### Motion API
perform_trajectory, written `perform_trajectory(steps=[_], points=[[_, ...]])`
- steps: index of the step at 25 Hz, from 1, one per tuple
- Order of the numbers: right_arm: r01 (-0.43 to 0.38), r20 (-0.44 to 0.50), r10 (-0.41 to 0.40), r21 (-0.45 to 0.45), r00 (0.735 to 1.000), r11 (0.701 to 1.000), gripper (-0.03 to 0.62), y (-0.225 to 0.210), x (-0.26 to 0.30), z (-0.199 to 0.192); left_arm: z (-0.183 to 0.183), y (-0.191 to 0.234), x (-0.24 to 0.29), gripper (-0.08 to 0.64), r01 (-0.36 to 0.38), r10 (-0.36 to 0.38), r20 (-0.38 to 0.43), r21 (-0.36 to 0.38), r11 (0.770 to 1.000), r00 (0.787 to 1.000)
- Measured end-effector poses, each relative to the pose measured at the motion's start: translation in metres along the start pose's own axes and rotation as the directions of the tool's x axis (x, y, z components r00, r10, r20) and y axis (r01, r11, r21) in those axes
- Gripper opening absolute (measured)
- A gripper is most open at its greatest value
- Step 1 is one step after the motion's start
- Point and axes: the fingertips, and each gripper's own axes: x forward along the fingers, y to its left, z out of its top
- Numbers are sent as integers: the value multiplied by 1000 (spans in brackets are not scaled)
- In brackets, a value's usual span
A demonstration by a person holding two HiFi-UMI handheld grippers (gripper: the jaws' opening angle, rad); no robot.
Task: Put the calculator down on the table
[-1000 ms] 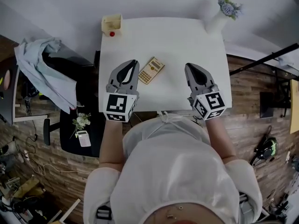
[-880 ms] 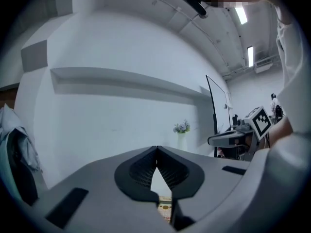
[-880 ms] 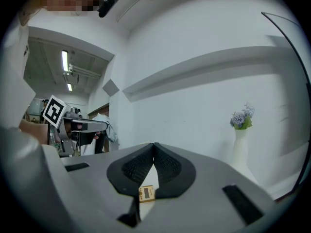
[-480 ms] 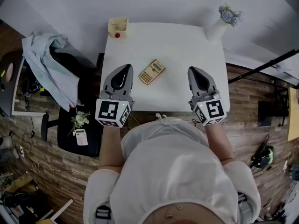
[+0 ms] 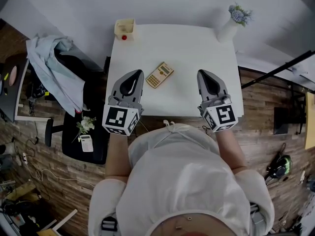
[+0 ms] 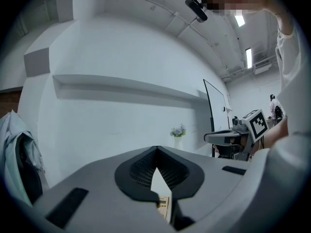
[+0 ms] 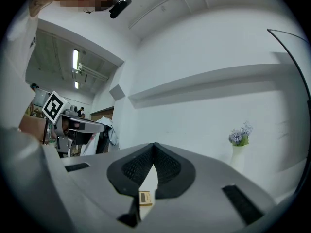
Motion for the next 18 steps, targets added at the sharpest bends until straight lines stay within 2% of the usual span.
perform_trajectory(steps=[4, 10, 18], points=[[2, 1, -2, 7, 1000, 1000, 2, -1, 0, -1, 0, 0, 1, 18, -17, 17, -1, 1, 1000, 1000], [11, -12, -11, 28, 1000, 1000, 2, -11, 4, -5, -3, -3, 11, 18, -5, 5, -20, 9, 1000, 1000], [0, -3, 0, -5, 1000, 1000, 2, -19, 12, -3, -3, -5, 29, 18, 15, -15, -23, -3, 1000, 1000]])
